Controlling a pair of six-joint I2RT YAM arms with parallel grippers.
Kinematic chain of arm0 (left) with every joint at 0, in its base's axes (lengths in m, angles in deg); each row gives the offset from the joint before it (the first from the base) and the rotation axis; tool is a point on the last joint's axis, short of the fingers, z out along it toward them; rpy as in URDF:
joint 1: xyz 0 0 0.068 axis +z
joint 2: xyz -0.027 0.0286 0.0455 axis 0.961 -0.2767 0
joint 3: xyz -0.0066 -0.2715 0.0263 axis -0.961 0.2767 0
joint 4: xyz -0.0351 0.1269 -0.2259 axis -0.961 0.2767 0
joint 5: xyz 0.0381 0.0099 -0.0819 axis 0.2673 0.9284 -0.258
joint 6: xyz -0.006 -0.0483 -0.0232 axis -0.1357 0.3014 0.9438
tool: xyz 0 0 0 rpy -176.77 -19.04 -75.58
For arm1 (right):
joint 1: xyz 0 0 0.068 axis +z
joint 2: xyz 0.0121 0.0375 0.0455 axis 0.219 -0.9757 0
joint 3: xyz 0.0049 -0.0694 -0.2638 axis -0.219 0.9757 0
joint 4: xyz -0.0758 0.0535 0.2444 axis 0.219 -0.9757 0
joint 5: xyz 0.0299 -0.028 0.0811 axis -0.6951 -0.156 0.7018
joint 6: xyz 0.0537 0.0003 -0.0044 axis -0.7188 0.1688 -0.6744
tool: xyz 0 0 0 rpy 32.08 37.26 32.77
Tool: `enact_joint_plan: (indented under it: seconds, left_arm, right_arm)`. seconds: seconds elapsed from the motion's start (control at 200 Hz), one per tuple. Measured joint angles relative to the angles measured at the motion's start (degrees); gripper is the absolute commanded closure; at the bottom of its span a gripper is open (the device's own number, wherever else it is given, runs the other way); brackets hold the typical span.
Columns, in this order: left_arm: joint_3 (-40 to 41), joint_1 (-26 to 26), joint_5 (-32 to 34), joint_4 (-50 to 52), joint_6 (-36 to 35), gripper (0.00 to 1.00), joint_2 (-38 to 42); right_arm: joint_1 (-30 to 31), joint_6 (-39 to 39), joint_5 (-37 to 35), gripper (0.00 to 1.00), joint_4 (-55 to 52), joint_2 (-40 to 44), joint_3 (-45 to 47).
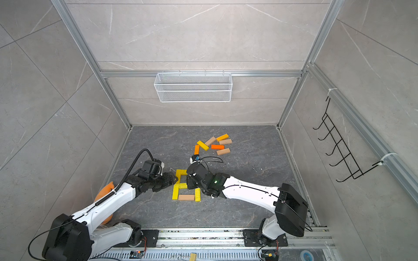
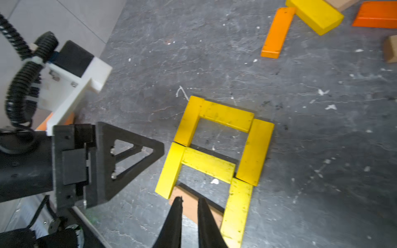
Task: Assemble the number 8 with building blocks
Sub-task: Adjust the building block at the center of the board.
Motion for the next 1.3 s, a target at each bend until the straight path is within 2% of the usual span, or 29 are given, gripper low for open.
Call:
enact_joint_plan:
  seconds: [0.185,0.634,1.298]
  left_arm:
    - [-2.01,0.00,-0.79,-2.10,-0.55,0.21,-7.63]
    - [-2.01,-0.17,-4.13,-7.91,-0.50,0.22,-15.23]
    - [-2.01,-1.18,-4.94,-9.81,0.39,0.22,-16.24]
  right_arm:
    - [-1.01,0.00,-0.74,0.82,-2.21,0.59,3.54]
    - [-2.05,-0.02,-1.75,0.82,-2.67,2.47,6.56]
    - [-2.56,-0.24,-2.16,0.82,-2.58,2.95,8.41]
